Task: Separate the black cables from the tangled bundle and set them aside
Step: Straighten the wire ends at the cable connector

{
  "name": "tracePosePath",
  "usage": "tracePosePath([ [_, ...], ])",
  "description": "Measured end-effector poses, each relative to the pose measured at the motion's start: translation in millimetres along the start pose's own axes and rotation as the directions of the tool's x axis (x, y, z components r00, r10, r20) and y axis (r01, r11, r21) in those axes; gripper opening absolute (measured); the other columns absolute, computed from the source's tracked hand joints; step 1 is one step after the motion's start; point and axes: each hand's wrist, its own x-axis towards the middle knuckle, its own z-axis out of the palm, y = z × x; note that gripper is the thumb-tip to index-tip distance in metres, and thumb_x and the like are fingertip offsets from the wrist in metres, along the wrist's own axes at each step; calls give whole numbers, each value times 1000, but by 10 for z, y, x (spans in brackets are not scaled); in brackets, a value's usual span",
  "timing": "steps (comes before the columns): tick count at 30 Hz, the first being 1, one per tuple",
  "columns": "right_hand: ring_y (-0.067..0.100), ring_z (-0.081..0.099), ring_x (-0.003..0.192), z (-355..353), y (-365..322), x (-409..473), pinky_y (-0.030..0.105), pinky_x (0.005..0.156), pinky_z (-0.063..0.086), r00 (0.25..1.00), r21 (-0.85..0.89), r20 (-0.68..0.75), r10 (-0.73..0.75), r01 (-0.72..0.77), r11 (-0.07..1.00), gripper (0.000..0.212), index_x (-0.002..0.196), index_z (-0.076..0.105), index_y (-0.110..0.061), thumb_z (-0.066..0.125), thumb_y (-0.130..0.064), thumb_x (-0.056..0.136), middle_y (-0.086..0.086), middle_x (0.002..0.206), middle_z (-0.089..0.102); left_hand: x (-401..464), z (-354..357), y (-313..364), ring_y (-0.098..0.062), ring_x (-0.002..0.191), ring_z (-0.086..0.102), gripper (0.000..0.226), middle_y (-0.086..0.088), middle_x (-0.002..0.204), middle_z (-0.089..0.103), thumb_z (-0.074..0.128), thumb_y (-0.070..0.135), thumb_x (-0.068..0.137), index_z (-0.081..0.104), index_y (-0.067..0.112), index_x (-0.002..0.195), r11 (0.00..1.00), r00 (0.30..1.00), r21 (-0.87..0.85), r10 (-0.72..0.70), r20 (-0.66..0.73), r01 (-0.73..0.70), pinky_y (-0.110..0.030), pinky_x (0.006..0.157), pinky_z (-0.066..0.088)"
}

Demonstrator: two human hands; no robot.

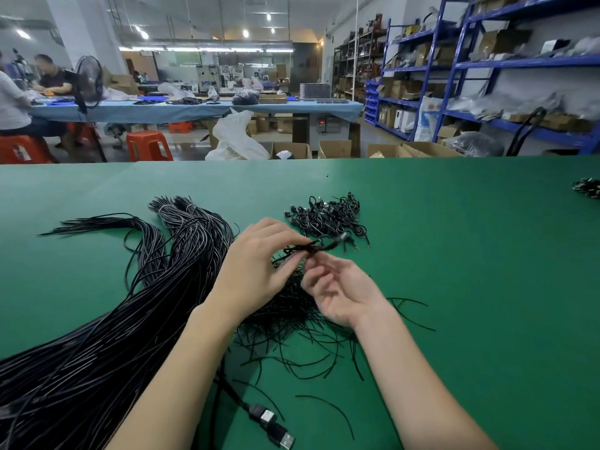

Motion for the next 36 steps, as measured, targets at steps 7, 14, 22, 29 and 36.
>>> tracePosePath([
  [7,8,65,65,25,-137,-68,19,54,51,828,-865,66,-557,326,382,12,106,75,-23,70,-21,96,-6,97,79,-54,54,-94,-11,92,68,27,7,96,77,78,33,82,77,19,105,275,561,-534,-659,501,800,-26,80,47],
  [14,21,66,64,63,-178,-153,29,66,56,726,-942,307,-616,322,-90,4,83,81,-30,83,-33,84,-12,70,75,-81,71,-108,-9,77,64,47,2,94,74,80,43,62,78,17,103,66,455,-509,-556,695,858,-28,79,43],
  [22,7,54,53,93,-125,-63,12,42,43,938,-660,-105,-329,182,729,4,78,78,-8,77,-6,81,2,67,66,-120,90,-55,-14,83,65,13,-5,93,78,84,26,79,82,28,92,598,802,-552,-538,261,581,-27,80,47],
  [29,7,60,58,37,-72,-13,17,50,51,895,-729,-22,-445,290,620,9,96,75,-14,78,-14,88,2,82,72,-72,81,-41,2,76,66,5,12,85,77,82,26,82,81,27,87,667,808,-472,-550,210,577,-18,71,48],
  [36,24,70,67,28,-208,-178,24,56,54,791,-902,323,-519,424,85,17,88,81,-34,82,-47,77,1,77,77,-85,83,-58,-10,79,58,26,3,87,71,76,34,74,81,18,94,-54,439,-539,-516,736,841,-28,76,42],
])
